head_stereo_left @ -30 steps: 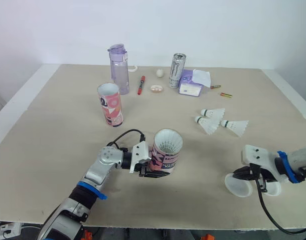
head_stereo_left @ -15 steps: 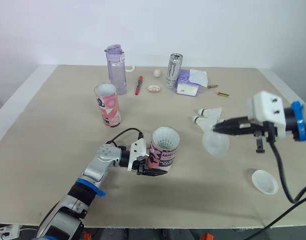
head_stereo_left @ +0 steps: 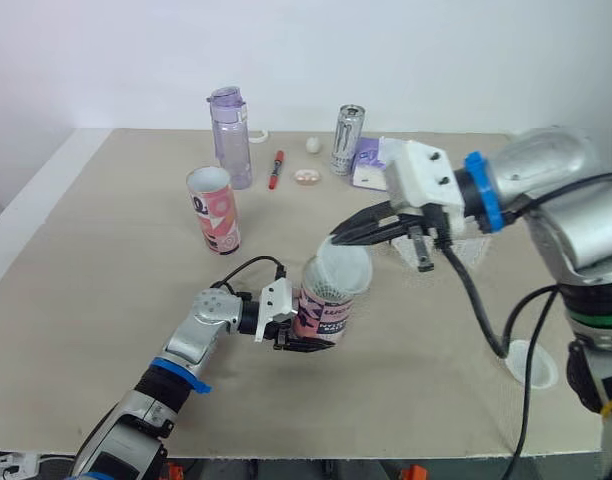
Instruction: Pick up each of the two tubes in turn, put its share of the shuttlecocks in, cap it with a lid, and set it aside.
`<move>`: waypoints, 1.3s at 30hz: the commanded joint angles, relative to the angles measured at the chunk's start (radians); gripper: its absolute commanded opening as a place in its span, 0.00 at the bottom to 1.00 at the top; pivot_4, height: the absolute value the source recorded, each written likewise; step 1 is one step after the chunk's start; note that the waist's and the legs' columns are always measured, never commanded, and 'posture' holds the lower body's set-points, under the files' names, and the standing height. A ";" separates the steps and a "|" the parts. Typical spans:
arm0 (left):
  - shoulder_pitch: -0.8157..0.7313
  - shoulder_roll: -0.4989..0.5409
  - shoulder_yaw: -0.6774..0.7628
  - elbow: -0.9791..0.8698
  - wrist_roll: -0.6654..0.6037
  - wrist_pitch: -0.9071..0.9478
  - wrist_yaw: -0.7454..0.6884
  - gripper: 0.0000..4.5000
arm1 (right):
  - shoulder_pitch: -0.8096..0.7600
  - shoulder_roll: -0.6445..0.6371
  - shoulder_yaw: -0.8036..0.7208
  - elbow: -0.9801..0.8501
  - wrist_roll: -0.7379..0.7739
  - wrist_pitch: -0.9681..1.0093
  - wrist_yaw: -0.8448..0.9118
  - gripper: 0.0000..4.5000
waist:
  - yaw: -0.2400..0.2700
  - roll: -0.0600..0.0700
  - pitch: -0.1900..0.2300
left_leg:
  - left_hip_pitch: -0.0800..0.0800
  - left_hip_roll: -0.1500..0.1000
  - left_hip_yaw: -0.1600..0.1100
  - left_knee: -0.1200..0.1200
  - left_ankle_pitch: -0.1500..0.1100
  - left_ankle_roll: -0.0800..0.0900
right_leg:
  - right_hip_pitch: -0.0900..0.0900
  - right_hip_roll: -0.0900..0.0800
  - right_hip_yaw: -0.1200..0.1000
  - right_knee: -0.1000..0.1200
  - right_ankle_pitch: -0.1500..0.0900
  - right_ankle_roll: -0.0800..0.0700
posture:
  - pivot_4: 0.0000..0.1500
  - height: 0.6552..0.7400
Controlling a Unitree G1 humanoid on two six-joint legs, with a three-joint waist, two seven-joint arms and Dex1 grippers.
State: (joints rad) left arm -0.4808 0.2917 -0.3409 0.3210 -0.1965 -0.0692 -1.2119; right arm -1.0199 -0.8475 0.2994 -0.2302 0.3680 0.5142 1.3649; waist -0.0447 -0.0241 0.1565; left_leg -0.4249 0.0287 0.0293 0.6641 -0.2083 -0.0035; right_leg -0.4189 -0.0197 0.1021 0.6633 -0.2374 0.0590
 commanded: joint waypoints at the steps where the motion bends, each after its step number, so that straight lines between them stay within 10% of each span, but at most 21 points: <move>1: 0.032 0.030 -0.006 0.031 0.045 0.028 0.021 0.64 | -0.021 0.008 0.014 0.010 -0.040 -0.039 0.029 0.03 | 0.000 0.000 0.000 | 0.000 0.000 0.000 0.000 0.000 0.000 | 0.000 0.000 0.000 0.000 0.000 0.000 | 1.00 1.00; 39: 0.041 0.044 -0.005 0.020 0.043 0.054 0.043 0.64 | -0.038 0.053 0.051 0.113 -0.197 -0.219 0.122 0.03 | -0.001 0.000 0.000 | 0.001 0.000 -0.001 -0.001 0.000 0.000 | 0.000 0.001 0.000 0.000 0.001 -0.001 | 1.00 1.00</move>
State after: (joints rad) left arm -0.4678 0.3022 -0.3415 0.2951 -0.1966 -0.0470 -1.1847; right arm -1.0381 -0.7712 0.3737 -0.1138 0.1895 0.3004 1.4725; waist -0.0454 -0.0242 0.1565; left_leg -0.4242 0.0287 0.0287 0.6635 -0.2082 -0.0034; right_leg -0.4190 -0.0185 0.1019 0.6633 -0.2367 0.0577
